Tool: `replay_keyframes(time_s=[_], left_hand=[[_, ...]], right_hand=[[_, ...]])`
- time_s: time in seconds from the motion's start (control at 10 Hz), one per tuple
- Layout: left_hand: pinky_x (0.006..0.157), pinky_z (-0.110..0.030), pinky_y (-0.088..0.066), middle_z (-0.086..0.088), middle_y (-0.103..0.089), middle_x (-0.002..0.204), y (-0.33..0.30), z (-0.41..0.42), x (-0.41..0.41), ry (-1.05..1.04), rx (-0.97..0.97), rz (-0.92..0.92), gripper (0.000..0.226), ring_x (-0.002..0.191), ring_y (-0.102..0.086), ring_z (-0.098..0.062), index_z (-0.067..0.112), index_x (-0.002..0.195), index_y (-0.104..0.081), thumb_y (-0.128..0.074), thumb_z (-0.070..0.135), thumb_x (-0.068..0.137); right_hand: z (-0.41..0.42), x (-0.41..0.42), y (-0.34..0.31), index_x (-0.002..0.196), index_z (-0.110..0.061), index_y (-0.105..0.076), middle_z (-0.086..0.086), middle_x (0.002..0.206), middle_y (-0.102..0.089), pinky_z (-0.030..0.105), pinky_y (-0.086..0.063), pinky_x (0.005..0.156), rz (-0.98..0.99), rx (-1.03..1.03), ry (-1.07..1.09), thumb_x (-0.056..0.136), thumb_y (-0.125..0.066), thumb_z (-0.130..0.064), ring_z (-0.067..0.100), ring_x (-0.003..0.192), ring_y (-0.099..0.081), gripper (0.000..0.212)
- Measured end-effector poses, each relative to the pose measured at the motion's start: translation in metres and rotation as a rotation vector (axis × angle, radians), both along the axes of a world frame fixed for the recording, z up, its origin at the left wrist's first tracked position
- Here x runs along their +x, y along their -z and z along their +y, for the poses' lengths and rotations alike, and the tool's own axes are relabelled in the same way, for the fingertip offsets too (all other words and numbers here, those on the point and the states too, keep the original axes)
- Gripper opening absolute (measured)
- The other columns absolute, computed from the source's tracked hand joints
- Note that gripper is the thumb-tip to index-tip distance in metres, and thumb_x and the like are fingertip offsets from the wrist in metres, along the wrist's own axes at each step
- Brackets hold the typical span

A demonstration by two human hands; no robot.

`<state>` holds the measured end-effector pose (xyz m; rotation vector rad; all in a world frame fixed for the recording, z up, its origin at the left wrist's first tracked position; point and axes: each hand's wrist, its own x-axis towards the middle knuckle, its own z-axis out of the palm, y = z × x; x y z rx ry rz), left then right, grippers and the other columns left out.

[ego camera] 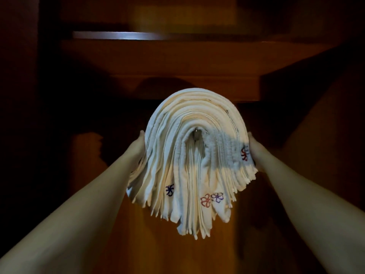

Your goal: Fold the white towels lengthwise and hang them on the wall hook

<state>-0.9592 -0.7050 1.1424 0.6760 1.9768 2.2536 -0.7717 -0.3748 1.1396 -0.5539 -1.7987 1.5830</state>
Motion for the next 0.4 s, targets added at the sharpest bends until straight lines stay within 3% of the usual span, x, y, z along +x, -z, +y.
replay_keyframes(time_s=[0.1,0.2,0.3,0.4], left_hand=[[0.033,-0.015,-0.044,0.008,-0.070,0.055,0.009,-0.007,0.002,-0.069,-0.085,0.041,0.064,0.044,-0.065,-0.005,0.026,0.088,-0.064,-0.018,0.068,0.101],[0.069,-0.024,-0.051,-0.010,-0.076,0.097,0.017,-0.017,0.011,-0.134,-0.163,0.076,0.074,0.088,-0.073,-0.023,0.015,0.118,-0.067,-0.017,0.067,0.101],[0.098,-0.039,-0.040,-0.022,-0.053,0.140,0.018,-0.031,0.030,-0.340,-0.395,0.197,0.067,0.127,-0.052,-0.037,0.004,0.145,-0.046,-0.018,0.052,0.107],[0.101,-0.049,-0.045,-0.022,-0.050,0.138,0.018,-0.052,0.060,-0.421,-0.494,0.392,0.052,0.121,-0.052,-0.040,0.003,0.142,-0.044,-0.028,0.037,0.107]], right_hand=[[-0.003,0.013,0.004,0.112,-0.010,-0.071,0.016,0.095,-0.077,0.043,-0.055,0.092,-0.065,0.051,0.105,0.095,-0.023,-0.077,0.028,0.088,-0.076,0.085],[-0.019,0.030,0.009,0.136,-0.005,-0.058,0.023,0.135,-0.060,0.042,-0.039,0.110,-0.138,0.149,0.311,0.100,-0.014,-0.071,0.035,0.126,-0.057,0.087],[-0.056,0.049,0.011,0.147,-0.006,-0.046,0.023,0.147,-0.047,0.046,-0.036,0.110,-0.225,0.389,0.552,0.107,-0.014,-0.055,0.038,0.135,-0.046,0.071],[-0.110,0.072,0.011,0.149,-0.007,-0.035,0.025,0.141,-0.049,0.049,-0.046,0.101,-0.304,0.721,0.595,0.108,-0.025,-0.019,0.039,0.129,-0.047,0.044]])
